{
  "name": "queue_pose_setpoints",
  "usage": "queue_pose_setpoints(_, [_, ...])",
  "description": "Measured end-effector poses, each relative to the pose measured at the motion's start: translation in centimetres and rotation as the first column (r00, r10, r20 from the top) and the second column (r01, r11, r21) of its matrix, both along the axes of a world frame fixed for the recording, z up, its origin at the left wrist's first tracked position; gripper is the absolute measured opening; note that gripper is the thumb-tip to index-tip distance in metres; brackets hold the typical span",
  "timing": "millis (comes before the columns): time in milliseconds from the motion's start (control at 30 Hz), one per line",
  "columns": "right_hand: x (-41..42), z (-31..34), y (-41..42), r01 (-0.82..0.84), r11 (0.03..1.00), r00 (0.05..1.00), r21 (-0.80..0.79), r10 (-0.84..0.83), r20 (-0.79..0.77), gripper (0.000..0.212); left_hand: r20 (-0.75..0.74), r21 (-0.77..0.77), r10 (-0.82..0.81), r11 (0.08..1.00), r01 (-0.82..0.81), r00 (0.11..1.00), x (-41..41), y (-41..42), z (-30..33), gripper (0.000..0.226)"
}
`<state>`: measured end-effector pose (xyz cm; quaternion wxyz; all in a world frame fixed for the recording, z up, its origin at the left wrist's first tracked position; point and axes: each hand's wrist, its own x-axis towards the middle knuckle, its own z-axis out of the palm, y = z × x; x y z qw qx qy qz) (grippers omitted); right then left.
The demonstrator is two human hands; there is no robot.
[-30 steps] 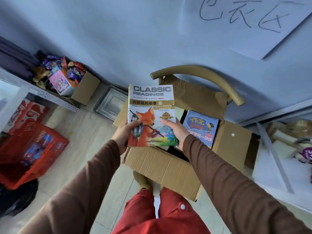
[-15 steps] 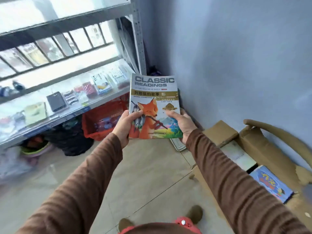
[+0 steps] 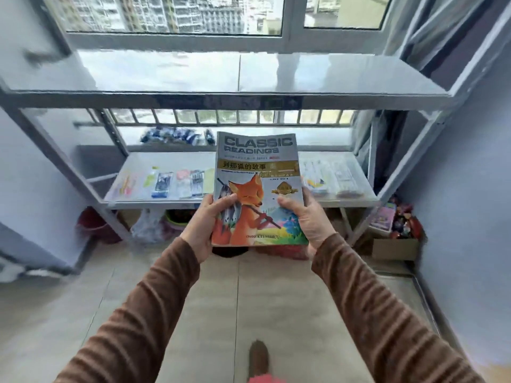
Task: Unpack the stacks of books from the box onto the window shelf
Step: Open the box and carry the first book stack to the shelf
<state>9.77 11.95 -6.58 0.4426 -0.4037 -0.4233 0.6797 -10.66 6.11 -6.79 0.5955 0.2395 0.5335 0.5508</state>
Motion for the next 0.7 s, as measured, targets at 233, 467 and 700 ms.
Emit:
queue_pose_setpoints(233, [-15.5,1.8,7.2,-0.142,0.989,0.982,0.042,0.146,-0.116,0.051,-0.023,0.052,0.153,0.987,-0.152,0.988,-13.9,4.4,3.5,0.054])
queue_pose_setpoints(467, [-31.5,4.5,11.2,-0.310,0.946,0.928,0.092,0.323,-0.188,0.059,-0.068,0.137,0.365,0.925,-0.354,0.929,-28.2,6.4,5.3,0.063])
queue_pose_setpoints(700, [-45.3,5.2,15.3,-0.346,0.928,0.916,0.135,0.366,-0.166,0.055,-0.068,0.161,0.405,0.906,-0.390,0.912,-41.6,10.0,5.8,0.066])
